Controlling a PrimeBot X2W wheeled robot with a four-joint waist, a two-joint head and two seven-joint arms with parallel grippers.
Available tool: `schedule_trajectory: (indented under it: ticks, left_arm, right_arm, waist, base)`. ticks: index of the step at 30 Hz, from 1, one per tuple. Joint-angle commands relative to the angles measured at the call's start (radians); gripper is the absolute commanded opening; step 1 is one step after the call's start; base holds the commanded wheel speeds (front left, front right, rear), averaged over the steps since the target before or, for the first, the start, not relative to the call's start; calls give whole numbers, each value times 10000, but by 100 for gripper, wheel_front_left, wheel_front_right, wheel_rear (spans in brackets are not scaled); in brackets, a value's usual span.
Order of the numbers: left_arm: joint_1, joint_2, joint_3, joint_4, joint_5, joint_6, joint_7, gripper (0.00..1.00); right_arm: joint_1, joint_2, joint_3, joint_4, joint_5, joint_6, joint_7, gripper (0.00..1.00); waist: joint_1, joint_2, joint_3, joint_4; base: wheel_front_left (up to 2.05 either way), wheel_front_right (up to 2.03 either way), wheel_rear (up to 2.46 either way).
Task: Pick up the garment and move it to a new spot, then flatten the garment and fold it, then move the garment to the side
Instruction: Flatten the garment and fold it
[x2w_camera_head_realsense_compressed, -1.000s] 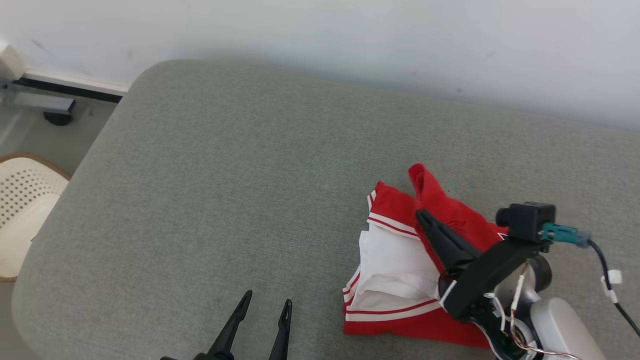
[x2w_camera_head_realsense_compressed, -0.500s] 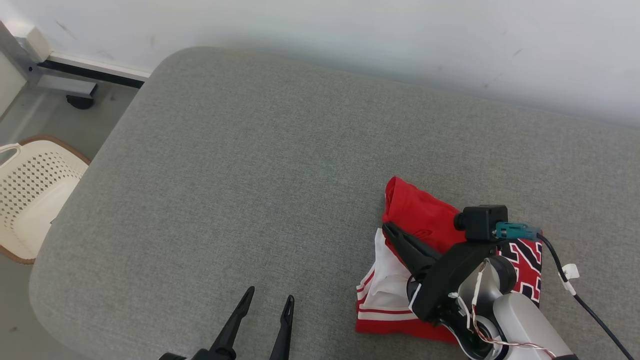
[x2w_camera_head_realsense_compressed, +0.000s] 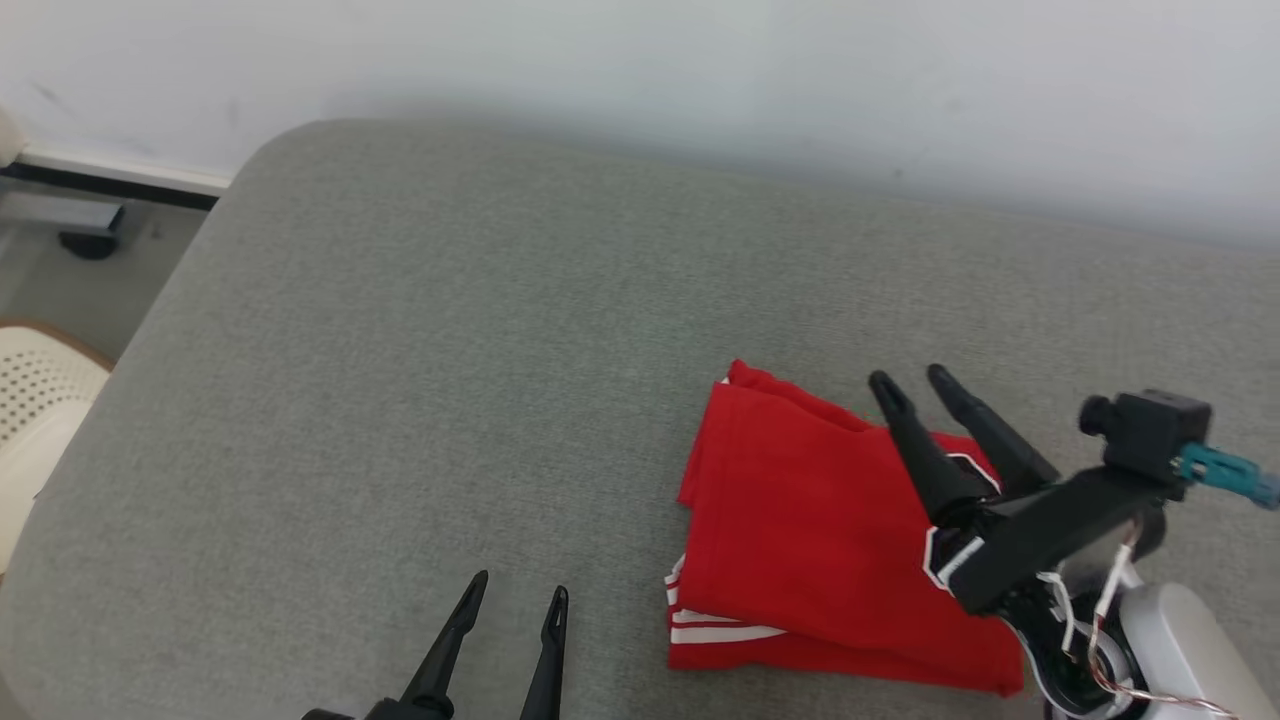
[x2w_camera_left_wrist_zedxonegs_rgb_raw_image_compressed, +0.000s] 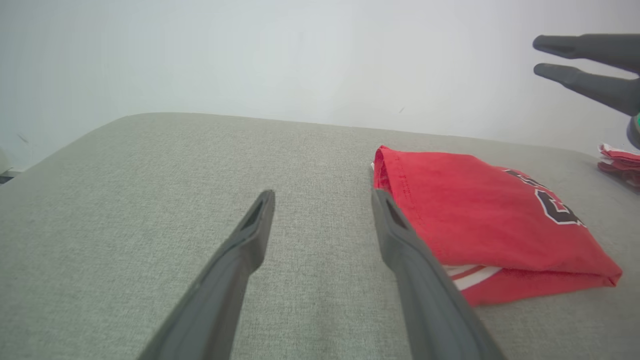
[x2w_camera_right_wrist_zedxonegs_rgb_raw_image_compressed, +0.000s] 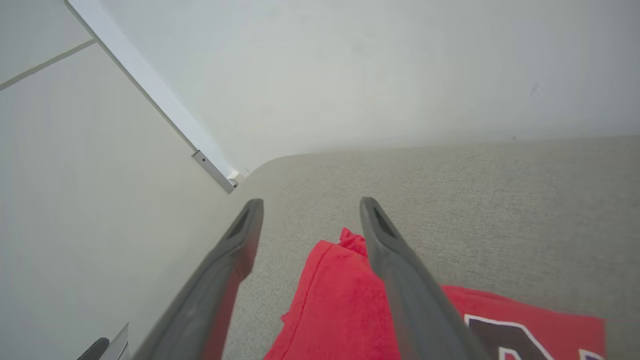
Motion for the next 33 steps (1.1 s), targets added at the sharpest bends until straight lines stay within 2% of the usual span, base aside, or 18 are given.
schedule_trajectory:
  ticks: [1, 10, 19, 24, 33]
  left_arm:
    - [125, -16, 74, -87, 106, 13, -22, 100]
    - [301, -14, 451, -188, 154, 66, -22, 100]
    - [619, 4, 962, -331, 114, 184, -22, 100]
    - [813, 2, 1166, -421, 151, 176, -22, 100]
    - [1217, -8, 1371, -605, 274, 57, -22, 100]
  right_arm:
    - [453, -272, -104, -289, -61, -23, -434, 100]
    - [1666, -672, 149, -112, -601, -23, -2125, 100]
    - [2339, -523, 381, 913, -1723, -23, -4386, 100]
    - [2545, -329, 145, 1210, -2817, -25, -4793, 100]
    - [3468, 305, -812, 242, -3912, -25, -4816, 100]
  waist:
    - [0, 0, -198, -565]
    - [0, 0, -475, -1594]
    - [0, 0, -889, -2609]
    - [0, 0, -1186, -2848]
    - [0, 0, -1691, -2841]
  base:
    - [0, 0, 0]
    - [0, 0, 0]
    - [0, 0, 0]
    - [0, 0, 0]
    - [0, 0, 0]
